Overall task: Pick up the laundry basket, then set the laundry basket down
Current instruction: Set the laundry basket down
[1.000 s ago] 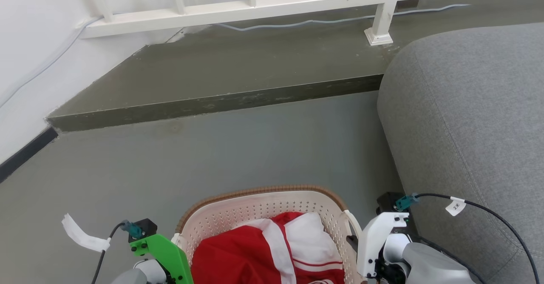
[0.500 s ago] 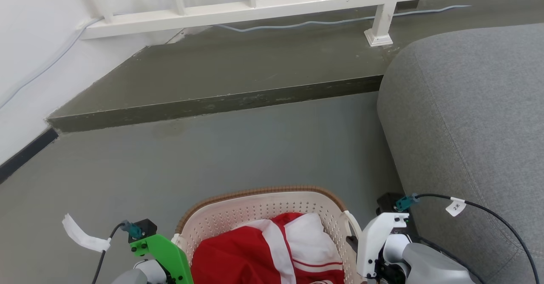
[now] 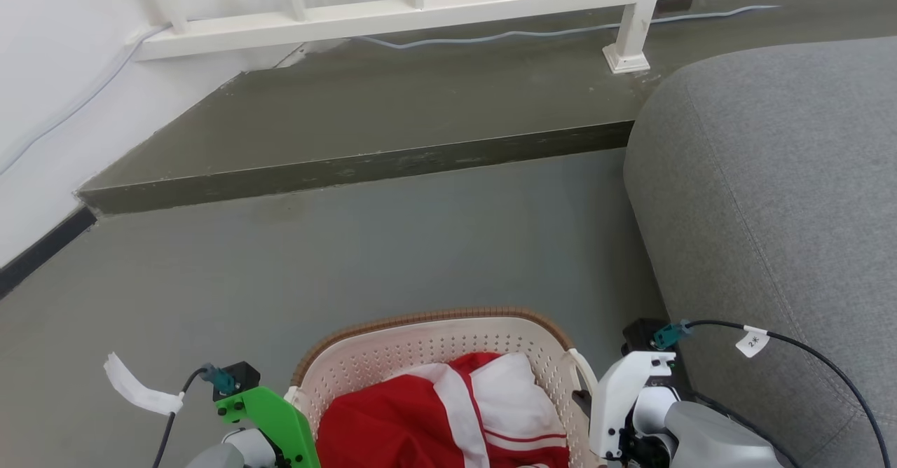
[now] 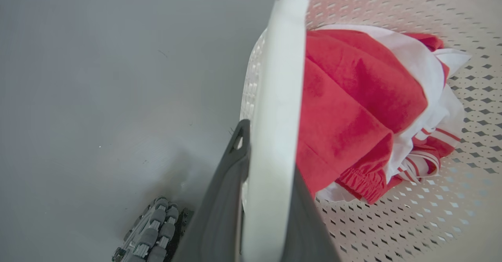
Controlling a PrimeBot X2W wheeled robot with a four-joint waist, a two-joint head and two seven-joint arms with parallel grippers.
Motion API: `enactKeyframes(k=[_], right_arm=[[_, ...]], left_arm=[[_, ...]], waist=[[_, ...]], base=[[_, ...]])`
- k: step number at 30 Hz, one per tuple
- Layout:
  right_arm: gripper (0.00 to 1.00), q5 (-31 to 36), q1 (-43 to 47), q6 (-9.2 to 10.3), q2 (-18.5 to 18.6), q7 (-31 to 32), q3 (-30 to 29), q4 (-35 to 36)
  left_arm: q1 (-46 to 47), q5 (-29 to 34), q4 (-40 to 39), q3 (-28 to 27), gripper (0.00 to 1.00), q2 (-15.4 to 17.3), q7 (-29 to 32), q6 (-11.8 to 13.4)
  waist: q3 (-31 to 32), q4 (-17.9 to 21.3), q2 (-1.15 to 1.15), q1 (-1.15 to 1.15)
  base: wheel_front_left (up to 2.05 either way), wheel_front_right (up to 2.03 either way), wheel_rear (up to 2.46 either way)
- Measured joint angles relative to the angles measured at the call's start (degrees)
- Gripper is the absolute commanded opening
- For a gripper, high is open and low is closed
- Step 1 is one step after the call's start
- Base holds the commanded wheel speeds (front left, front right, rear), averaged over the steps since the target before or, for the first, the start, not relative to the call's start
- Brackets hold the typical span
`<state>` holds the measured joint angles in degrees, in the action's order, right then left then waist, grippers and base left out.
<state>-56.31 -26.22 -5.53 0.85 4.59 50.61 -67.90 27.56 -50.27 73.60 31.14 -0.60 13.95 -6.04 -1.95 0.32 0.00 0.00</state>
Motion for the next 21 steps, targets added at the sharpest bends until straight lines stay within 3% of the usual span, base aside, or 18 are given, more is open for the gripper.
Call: enactKeyframes(k=[21], right_arm=[[0.00,-0.18,-3.81,0.60,0.08,-0.85,0.25,-0.16]], left_arm=[[2.48,0.01,-0.79,0.12,0.00,0.00,-1.55,0.09]], waist=[[-5.17,-0.01,0.00,0.00]], base=[[0.00,0.00,0.00]])
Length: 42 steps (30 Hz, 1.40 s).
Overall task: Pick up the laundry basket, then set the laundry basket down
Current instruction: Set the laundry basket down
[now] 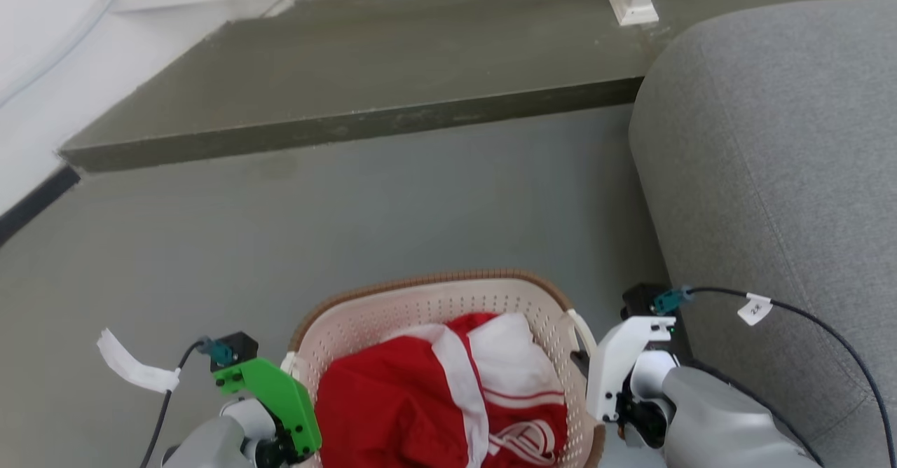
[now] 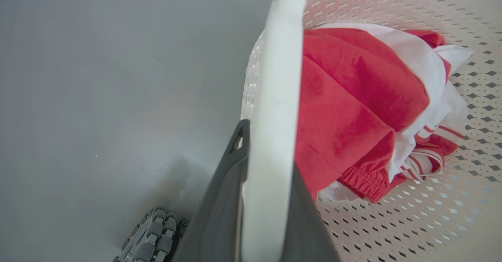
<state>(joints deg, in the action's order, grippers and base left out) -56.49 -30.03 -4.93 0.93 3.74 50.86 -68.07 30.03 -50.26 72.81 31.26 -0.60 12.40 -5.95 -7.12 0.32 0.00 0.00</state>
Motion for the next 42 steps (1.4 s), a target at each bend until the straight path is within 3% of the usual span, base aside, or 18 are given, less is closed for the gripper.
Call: enactKeyframes(k=[19,42], right_arm=[[0.00,1.01,-10.33,1.62,0.23,-3.36,0.32,0.71],[0.00,3.54,-24.68,5.02,0.33,-9.77,0.02,1.91]], left_arm=[[8.30,0.79,-2.79,0.05,0.00,1.49,-5.83,0.33],[21.75,2.67,-5.22,0.34,0.00,4.08,-10.04,0.33]], waist=[[-11.55,0.15,0.00,0.00],[-29.26,0.82,0.00,0.01]], base=[[0.00,0.00,0.00],[0.00,0.00,0.00]])
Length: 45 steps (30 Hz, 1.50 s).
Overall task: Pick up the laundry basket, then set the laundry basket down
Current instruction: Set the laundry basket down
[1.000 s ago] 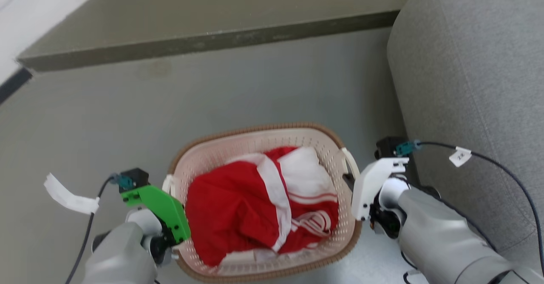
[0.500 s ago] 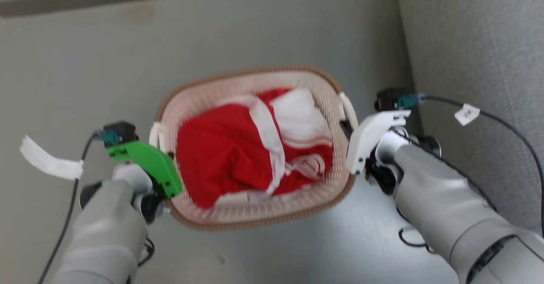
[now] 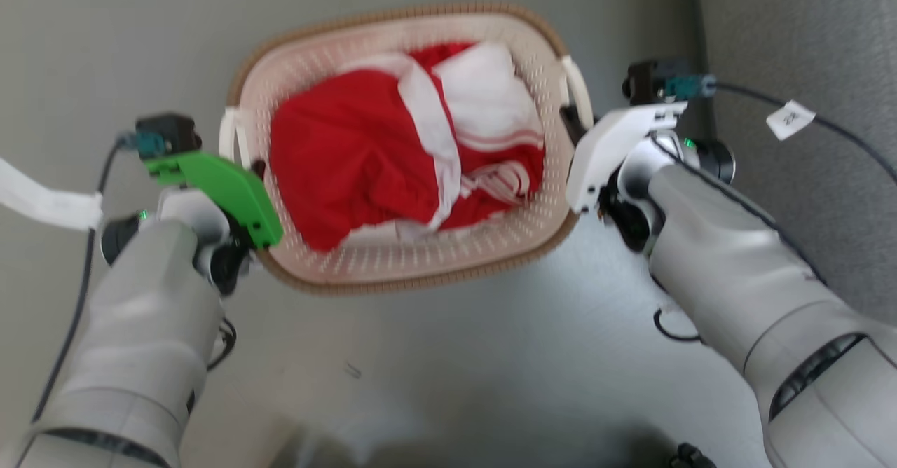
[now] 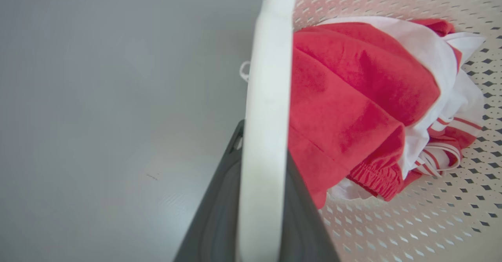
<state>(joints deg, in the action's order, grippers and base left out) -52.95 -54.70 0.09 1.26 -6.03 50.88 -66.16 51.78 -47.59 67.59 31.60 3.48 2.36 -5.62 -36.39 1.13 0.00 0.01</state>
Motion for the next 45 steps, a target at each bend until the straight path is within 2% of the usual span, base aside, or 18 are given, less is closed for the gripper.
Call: enactKeyframes(k=[7,25,45], right_arm=[[0.00,0.01,-4.15,1.04,0.24,-1.75,-0.98,-0.30],[0.00,1.10,-10.73,1.60,0.42,-4.04,-1.01,-1.19],[0.00,1.10,-13.43,1.58,0.23,-5.83,-1.29,-2.38]], left_arm=[[4.18,0.40,-0.88,-0.04,0.00,0.13,-0.99,0.00],[10.06,1.49,-1.02,-0.05,0.00,0.66,-3.94,-0.18],[12.91,2.08,0.67,0.32,0.00,0.27,-5.02,-0.68]], waist=[[-5.21,-0.02,0.00,0.00],[-15.32,-0.97,0.00,0.00],[-20.60,-1.25,0.00,-0.01]], base=[[0.00,0.00,0.00],[0.00,0.00,0.00],[0.00,0.00,0.00]])
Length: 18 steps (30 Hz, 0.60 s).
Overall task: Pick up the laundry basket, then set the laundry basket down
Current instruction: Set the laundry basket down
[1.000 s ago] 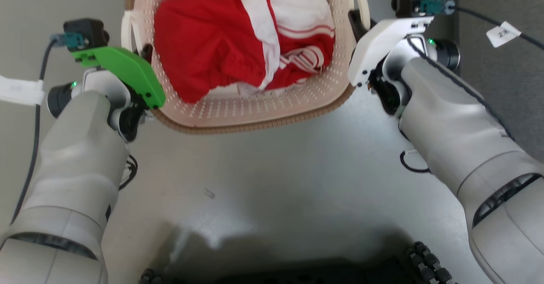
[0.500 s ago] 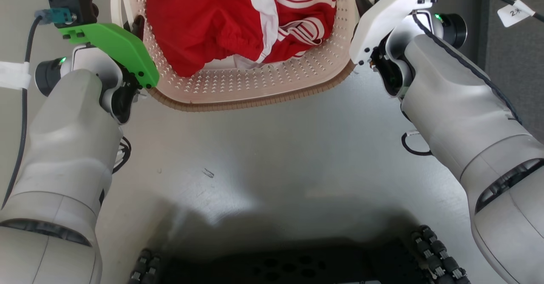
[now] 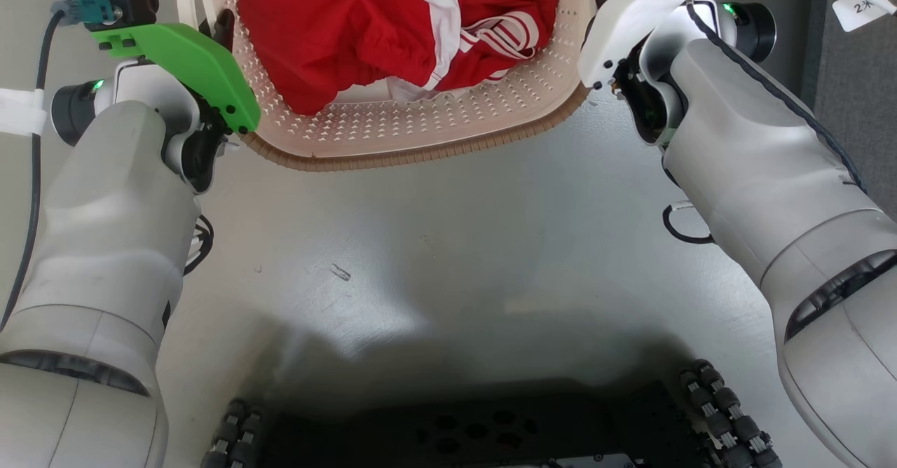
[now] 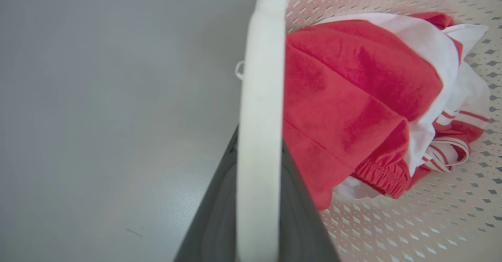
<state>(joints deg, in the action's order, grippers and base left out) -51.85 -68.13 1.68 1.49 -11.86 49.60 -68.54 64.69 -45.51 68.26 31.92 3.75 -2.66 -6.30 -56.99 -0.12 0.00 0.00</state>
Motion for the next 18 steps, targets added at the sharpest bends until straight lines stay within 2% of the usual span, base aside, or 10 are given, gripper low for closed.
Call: enactKeyframes(k=[13,14,15,16,17,18], right_arm=[[0.00,0.00,-0.36,-0.14,-0.12,-0.70,-0.12,-0.86],[0.33,-0.07,-0.36,-0.21,-0.12,-0.69,-0.24,-0.93],[0.58,-0.10,-0.36,-0.60,-0.05,-0.68,-0.25,-1.09],[1.00,-0.10,-0.36,-0.63,0.05,-0.68,-0.25,-1.20],[1.00,-0.12,-0.36,-0.66,0.20,-0.68,-0.34,-1.36],[1.00,-0.16,-0.36,-0.74,0.59,-0.64,-0.38,-1.56]], left_arm=[[0.36,0.00,1.00,0.29,0.00,-0.48,-0.67,-0.59],[0.48,0.00,1.03,0.31,0.07,-0.55,-0.91,-0.71],[0.56,0.00,1.11,0.31,0.29,-0.66,-0.92,-0.71],[0.58,0.00,1.24,0.35,0.49,-0.77,-0.92,-0.73],[0.58,0.00,1.38,0.37,0.73,-0.82,-0.93,-0.76],[0.58,0.00,1.59,0.38,0.93,-0.71,-0.94,-0.76]], waist=[[0.01,-0.21,0.00,0.00],[0.06,-0.24,0.00,0.00],[0.11,-0.27,0.00,0.00],[0.16,-0.30,0.00,0.00],[0.21,-0.34,0.00,0.00],[0.27,-0.38,0.00,0.00]], base=[[0.00,0.00,0.00],[0.00,0.00,0.00],[0.00,0.00,0.00],[0.00,0.00,0.00],[0.00,0.00,0.00],[0.00,0.00,0.00]])
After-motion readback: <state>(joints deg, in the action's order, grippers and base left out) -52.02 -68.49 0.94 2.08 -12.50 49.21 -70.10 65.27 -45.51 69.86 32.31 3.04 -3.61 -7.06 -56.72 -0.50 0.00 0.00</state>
